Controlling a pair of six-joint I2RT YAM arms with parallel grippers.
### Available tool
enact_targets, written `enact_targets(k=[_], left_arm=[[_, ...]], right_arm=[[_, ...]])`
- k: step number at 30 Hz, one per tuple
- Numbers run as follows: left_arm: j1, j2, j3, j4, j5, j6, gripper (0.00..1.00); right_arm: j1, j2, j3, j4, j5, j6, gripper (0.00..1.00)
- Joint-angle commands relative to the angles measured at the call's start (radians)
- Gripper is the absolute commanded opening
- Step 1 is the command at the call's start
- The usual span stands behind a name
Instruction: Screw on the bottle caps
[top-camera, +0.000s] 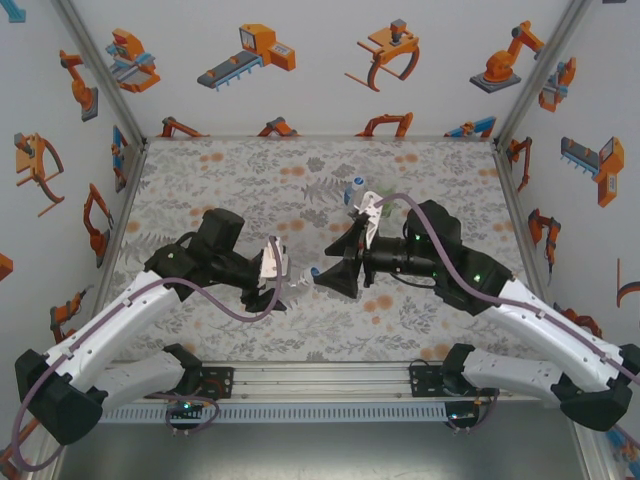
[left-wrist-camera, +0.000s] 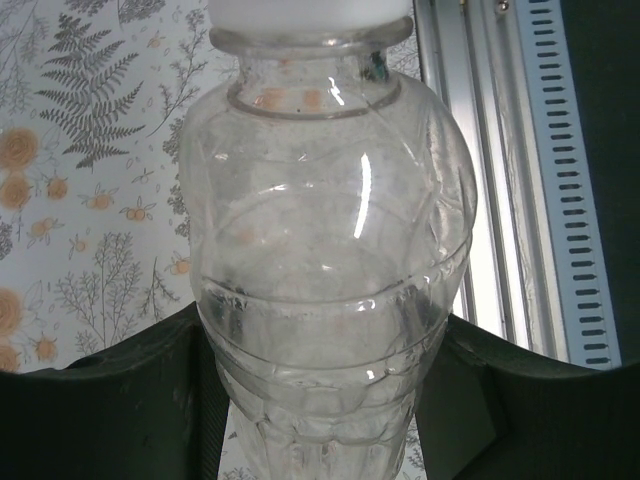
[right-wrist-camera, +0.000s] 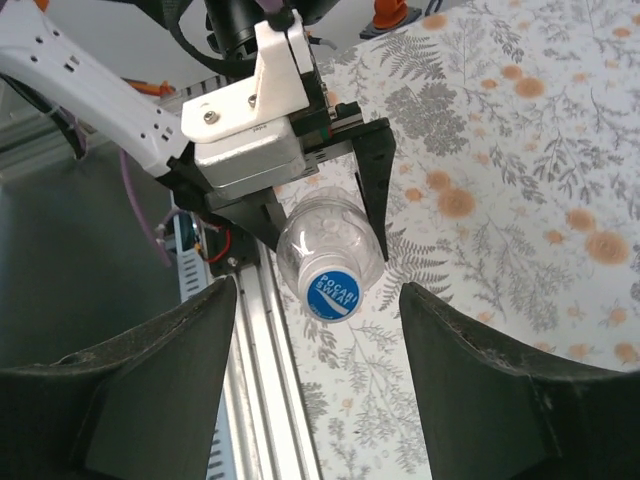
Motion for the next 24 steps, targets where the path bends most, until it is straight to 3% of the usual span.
enact_targets(k=[1, 5, 12, 16, 24], left_arm=[[-0.004, 0.007, 0.037, -0.022, 0.064, 0.03, 0.0], [-0.004, 0.009, 0.037, -0.019, 0.023, 0.017, 0.0], [-0.002, 0.014, 0.039, 0.001, -0.078, -0.017, 0.0], [-0.002, 0.01, 0.036, 0.01, -0.094, -0.026, 0.0], [-0.002, 0.001, 0.034, 0.017, -0.118, -0.035, 0.0]], right_arm=[[-0.003, 0.051, 0.04, -0.027, 0.091, 0.065, 0.57], [-0.01, 0.124, 0.135, -0.169, 0.245, 0.391, 0.53], [-0.038, 0.141, 0.103, -0.167, 0.159, 0.835, 0.52], [-0.055, 0.133, 0.059, -0.16, 0.124, 0.939, 0.5], [-0.072, 0.159, 0.059, -0.179, 0.06, 0.948, 0.44]])
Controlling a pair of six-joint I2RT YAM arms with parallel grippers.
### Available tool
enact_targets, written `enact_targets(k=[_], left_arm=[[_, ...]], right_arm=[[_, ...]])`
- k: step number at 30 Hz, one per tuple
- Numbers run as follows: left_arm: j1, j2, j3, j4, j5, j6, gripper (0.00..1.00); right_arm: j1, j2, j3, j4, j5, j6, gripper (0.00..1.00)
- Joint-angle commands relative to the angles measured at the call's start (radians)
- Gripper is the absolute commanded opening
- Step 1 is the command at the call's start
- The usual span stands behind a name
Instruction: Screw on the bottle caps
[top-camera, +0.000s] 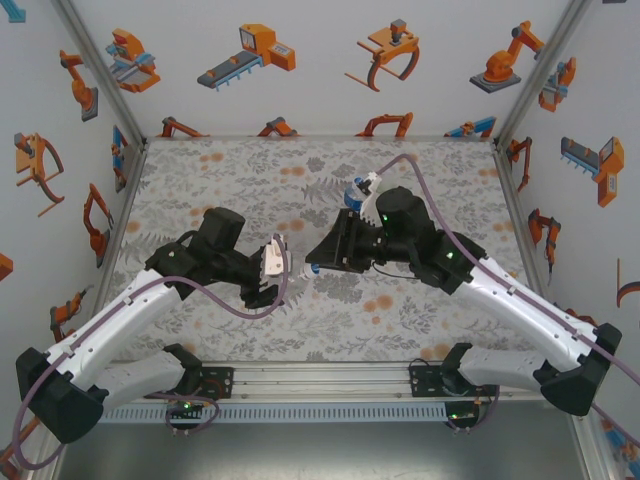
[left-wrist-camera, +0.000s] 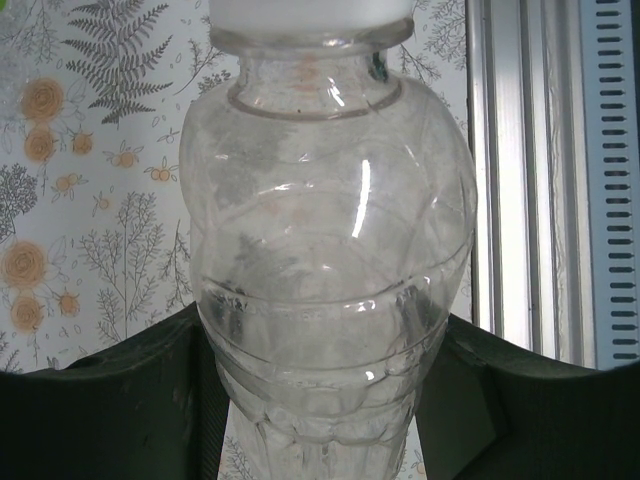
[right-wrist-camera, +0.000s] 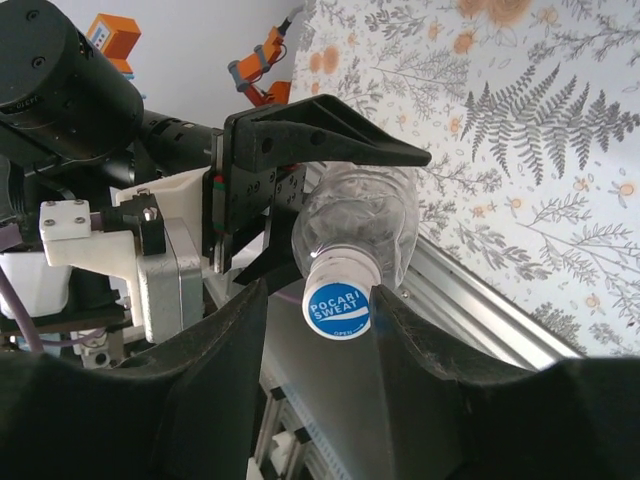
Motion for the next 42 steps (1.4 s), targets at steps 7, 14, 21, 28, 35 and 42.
enact_targets(k=[7, 14, 21, 28, 35, 42], left_arm=[[-0.002, -0.008, 0.025, 0.019, -0.009, -0.017, 0.0], [-0.003, -0.006, 0.025, 0.019, -0.009, -0.018, 0.0], [-0.002, -0.002, 0.025, 0.021, -0.008, -0.019, 0.0], [-0.002, 0.001, 0.023, 0.02, 0.001, -0.017, 0.0], [-0.002, 0.002, 0.023, 0.021, 0.003, -0.017, 0.0], [-0.003, 0.004, 0.024, 0.02, 0.004, -0.018, 0.0]], right_arm=[[-0.008, 0.035, 0.02, -0.125, -0.026, 0.017, 0.46], [-0.011, 0.046, 0.026, -0.114, -0.027, 0.012, 0.47], [-0.012, 0.051, 0.005, -0.037, -0.062, 0.045, 0.45], [-0.021, 0.047, -0.013, -0.007, -0.055, 0.045, 0.43], [-0.023, 0.055, -0.016, 0.007, -0.061, 0.041, 0.38], [-0.025, 0.052, -0.024, 0.009, -0.066, 0.005, 0.22]])
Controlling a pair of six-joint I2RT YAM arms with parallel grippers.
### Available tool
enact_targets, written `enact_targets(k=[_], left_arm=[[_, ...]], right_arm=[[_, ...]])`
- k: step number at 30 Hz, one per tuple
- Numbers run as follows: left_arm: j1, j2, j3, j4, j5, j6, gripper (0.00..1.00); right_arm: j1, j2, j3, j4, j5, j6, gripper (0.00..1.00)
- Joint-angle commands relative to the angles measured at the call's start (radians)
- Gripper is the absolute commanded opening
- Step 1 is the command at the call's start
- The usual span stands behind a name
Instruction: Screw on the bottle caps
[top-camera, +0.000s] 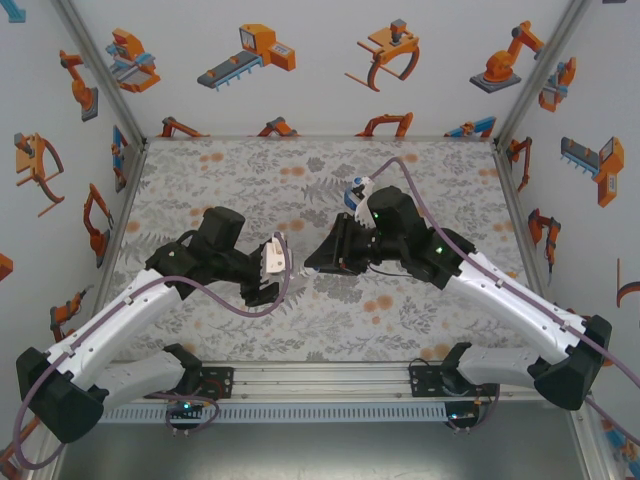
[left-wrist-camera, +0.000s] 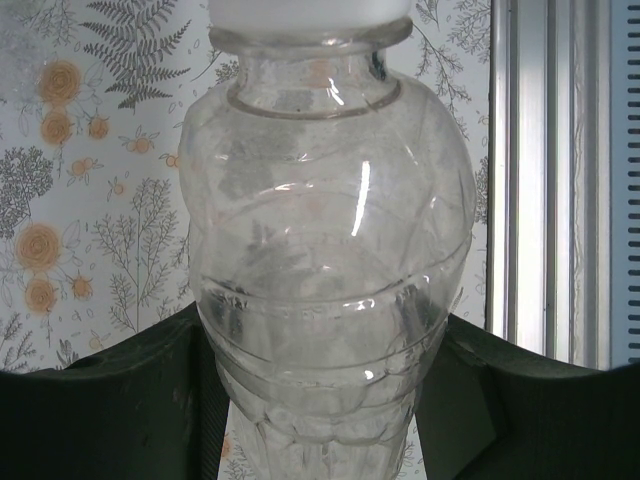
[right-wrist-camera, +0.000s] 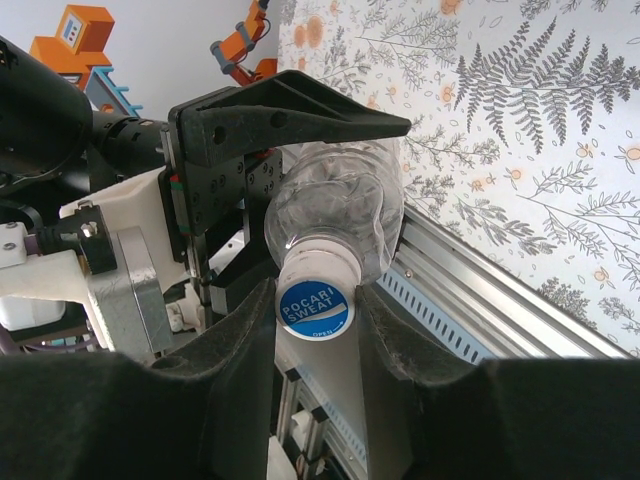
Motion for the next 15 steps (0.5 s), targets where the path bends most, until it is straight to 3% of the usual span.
enact_targets(k=[1, 8, 15], left_arm=[[-0.003, 0.003, 0.024, 0.008, 0.041, -0.006, 0.0], [-0.003, 0.0, 0.025, 0.004, 0.064, 0.002, 0.0], [-0.003, -0.003, 0.024, -0.015, 0.145, 0.031, 0.0]], right_arm=[[-0.006, 0.001, -0.011, 0.022, -0.013, -0.042, 0.2], [-0.007, -0.073, -0.06, 0.078, 0.033, -0.355, 0.02], [-0.007, -0.12, -0.103, 0.186, -0.173, -0.771, 0.0]])
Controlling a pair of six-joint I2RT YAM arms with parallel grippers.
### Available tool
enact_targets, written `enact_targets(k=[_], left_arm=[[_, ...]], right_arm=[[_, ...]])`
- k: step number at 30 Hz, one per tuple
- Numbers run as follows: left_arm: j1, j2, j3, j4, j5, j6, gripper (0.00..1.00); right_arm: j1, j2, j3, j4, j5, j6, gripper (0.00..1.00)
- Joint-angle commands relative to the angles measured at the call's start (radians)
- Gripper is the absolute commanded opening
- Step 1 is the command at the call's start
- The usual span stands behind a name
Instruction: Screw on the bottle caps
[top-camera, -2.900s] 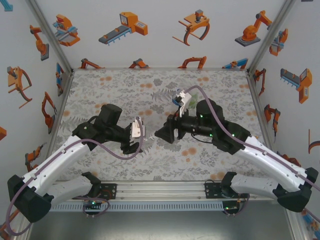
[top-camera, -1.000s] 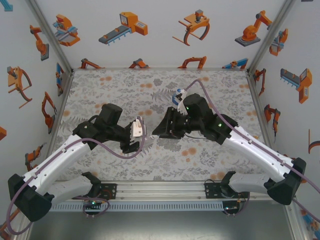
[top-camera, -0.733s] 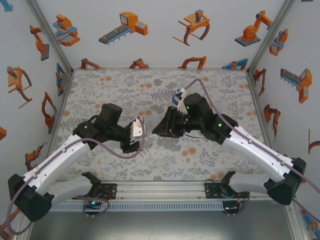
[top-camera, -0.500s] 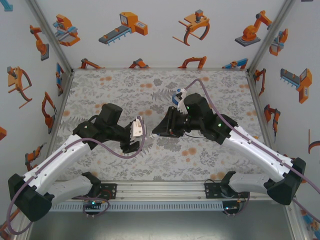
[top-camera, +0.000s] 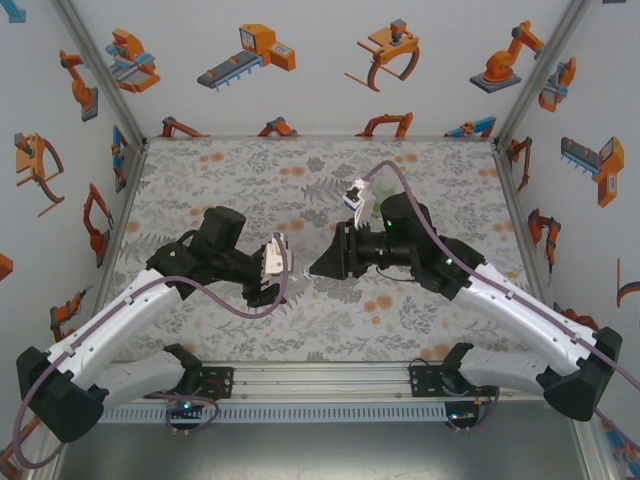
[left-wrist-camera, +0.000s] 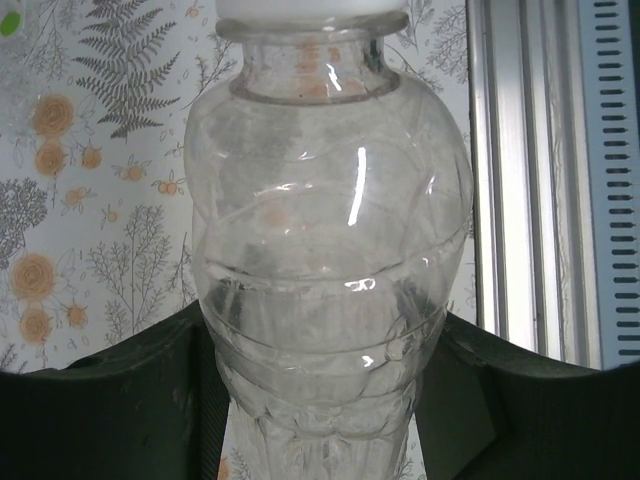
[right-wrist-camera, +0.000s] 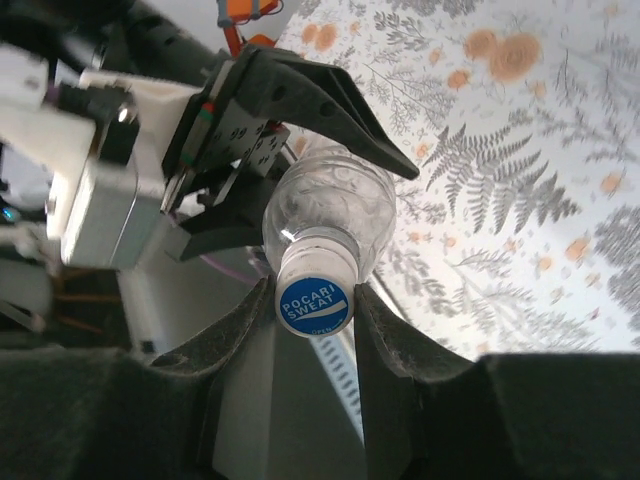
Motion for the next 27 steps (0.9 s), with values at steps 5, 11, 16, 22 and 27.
enact_targets(k=[5, 11, 16, 22, 27], left_arm=[[-0.001, -0.005, 0.025, -0.038, 0.121, 0.037, 0.0], [-0.001, -0.004, 0.025, -0.041, 0.141, 0.041, 0.0], [-0.001, 0.002, 0.028, -0.044, 0.141, 0.041, 0.0], [-0.001, 0.02, 0.043, -0.066, 0.142, 0.04, 0.0], [0.0, 0.028, 0.048, -0.073, 0.145, 0.039, 0.0]], right_arm=[[-0.007, -0.047, -0.007, 0.018, -0.204, -0.544, 0.0], [-0.005, -0.033, -0.015, 0.016, -0.241, -0.641, 0.0], [0.004, -0.014, -0.011, 0.024, -0.246, -0.649, 0.0], [0.014, 0.004, 0.005, 0.027, -0.252, -0.663, 0.0], [0.027, 0.026, 0.015, 0.007, -0.264, -0.689, 0.0]])
